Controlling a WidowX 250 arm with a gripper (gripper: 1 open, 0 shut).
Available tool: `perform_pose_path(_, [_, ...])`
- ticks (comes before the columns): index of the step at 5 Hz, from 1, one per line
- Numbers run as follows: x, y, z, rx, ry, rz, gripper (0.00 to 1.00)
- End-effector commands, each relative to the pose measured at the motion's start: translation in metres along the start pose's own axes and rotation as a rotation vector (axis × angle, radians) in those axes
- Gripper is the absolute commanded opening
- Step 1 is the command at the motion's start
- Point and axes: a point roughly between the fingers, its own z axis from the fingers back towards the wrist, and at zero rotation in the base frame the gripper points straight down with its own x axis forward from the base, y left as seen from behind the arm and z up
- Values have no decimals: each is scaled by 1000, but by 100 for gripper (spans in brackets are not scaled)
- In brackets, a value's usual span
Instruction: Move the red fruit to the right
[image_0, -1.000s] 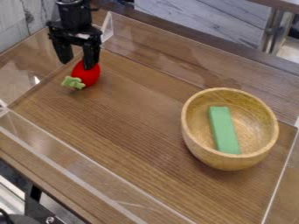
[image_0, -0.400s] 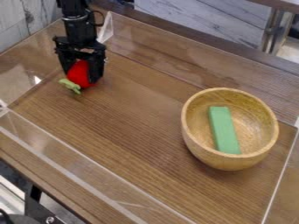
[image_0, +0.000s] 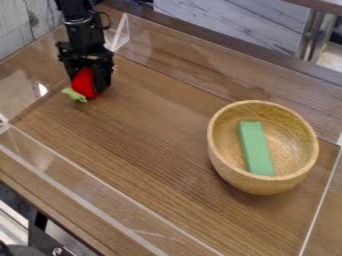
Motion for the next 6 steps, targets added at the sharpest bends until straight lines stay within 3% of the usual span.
perform_pose_path(1, [-3, -8, 21, 12, -52, -7, 100])
perform_pose_path(2, [3, -13, 31, -1, -41, -59, 0])
perform_pose_path(3, [9, -18, 41, -9, -35, -112, 0])
perform_pose_path(5, [35, -58, 79, -68, -92, -135, 0])
perform_pose_path(6, [44, -81, 83, -92, -109, -165, 0])
